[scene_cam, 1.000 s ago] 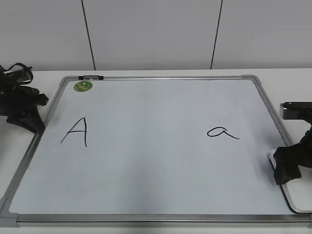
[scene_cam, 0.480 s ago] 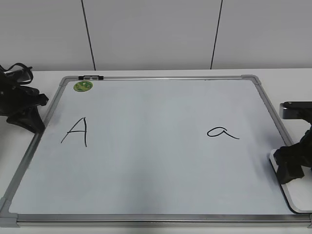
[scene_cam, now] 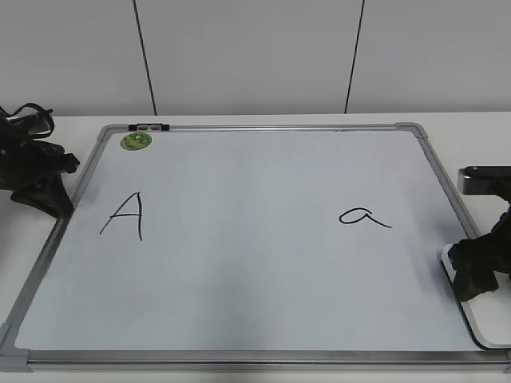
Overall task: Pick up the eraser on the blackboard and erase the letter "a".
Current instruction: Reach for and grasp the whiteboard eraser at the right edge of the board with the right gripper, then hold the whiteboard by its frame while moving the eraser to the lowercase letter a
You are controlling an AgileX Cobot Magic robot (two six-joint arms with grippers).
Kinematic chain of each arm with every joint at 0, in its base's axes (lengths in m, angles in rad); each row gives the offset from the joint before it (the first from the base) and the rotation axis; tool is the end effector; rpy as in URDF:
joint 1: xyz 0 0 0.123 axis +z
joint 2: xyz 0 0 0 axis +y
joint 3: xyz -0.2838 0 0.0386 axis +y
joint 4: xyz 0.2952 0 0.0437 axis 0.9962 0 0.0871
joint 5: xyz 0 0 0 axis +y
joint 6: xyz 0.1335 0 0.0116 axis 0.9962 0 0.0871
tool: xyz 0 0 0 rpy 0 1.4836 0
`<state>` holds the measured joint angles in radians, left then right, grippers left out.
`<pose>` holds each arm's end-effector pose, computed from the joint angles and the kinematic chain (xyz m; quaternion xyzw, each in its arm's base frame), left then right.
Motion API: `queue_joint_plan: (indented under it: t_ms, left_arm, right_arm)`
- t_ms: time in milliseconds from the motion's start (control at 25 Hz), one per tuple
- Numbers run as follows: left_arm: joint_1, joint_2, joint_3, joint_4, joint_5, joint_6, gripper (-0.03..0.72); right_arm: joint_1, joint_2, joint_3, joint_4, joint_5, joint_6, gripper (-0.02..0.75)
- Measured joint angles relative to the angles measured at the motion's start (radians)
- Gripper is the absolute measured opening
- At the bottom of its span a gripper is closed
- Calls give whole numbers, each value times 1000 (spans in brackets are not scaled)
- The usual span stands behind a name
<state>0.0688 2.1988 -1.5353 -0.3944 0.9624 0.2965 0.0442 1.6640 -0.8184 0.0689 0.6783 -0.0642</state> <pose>0.4681 -0.0101 0.0557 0.0027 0.9866 -0.1570 0.0450 0.3108 0.0195 0.0774 -0.0287 0.9971 0.0227 0.0672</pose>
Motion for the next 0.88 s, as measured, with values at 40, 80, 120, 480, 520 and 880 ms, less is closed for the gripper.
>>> queue_joint_plan:
  t_ms: [40, 80, 120, 480, 520, 880]
  left_arm:
    - [0, 0, 0, 0, 0, 0, 33]
    - [0, 0, 0, 0, 0, 0, 33]
    - [0, 0, 0, 0, 0, 0, 33]
    - [0, 0, 0, 0, 0, 0, 34]
    - [0, 0, 0, 0, 0, 0, 34]
    - [0, 0, 0, 0, 0, 0, 34]
  right_arm:
    - [0, 0, -1, 0, 0, 0, 540]
    - [0, 0, -2, 0, 0, 0, 540]
    - [0, 2, -8, 0, 5, 0, 540]
    - [0, 10, -109, -1, 133, 0, 540]
    - [0, 10, -119, -1, 147, 0, 540]
    - [0, 10, -328, 7, 306, -21, 540]
